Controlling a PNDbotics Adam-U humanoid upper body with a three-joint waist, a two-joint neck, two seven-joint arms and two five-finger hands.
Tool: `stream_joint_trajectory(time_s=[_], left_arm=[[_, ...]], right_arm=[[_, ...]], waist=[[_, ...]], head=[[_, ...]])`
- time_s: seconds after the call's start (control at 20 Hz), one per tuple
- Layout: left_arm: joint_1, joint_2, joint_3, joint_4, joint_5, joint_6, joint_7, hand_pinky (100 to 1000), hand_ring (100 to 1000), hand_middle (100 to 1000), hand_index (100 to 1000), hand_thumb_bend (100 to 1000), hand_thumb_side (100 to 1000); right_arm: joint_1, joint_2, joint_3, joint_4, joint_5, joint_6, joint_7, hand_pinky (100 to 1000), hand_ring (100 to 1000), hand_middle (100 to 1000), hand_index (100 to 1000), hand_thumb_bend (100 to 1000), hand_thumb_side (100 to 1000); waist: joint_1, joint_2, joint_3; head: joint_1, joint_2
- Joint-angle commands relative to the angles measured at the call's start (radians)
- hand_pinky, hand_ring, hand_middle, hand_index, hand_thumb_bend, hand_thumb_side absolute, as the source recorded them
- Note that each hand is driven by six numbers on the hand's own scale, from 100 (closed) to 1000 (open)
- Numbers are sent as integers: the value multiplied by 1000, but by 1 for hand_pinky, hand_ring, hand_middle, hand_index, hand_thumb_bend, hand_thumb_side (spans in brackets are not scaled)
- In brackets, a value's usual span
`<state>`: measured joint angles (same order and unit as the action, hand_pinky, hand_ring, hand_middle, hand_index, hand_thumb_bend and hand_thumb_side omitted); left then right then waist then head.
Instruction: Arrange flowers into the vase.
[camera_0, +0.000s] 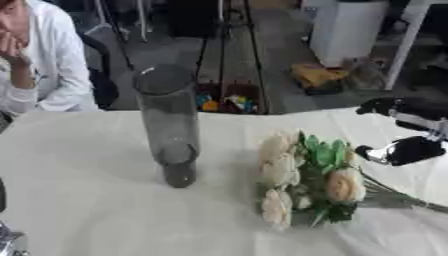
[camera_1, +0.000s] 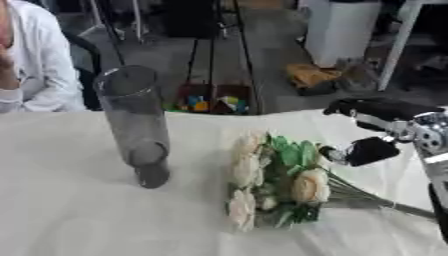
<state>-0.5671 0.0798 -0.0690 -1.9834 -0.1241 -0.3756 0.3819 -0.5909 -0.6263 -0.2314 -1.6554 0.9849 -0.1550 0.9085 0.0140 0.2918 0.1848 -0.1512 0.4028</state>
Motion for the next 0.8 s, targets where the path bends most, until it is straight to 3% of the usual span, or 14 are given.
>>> stream_joint_trajectory(time_s=[0.05,0.55,0.8], left_arm=[[-15,17,6,-17,-4,0,2,774,863,885,948,100,1000],[-14,17,7,-17,-9,2,6,774,863,886,948,100,1000],[-13,18,7,-17,-10,3,8,775,863,886,948,100,1000]], right_arm=[[5,-44,-22,3,1,3,-2,1000,1000,1000,1000,389,616],[88,-66,-45,36,-15,4,-2,1000,1000,1000,1000,397,651],[111,-83,-46,46,-29,-4,-2,1000,1000,1000,1000,397,656]], waist=[[-2,-14,-1],[-4,-5,-8],[-1,-2,-11]], head=[[3,-8],[7,-6],[4,34]])
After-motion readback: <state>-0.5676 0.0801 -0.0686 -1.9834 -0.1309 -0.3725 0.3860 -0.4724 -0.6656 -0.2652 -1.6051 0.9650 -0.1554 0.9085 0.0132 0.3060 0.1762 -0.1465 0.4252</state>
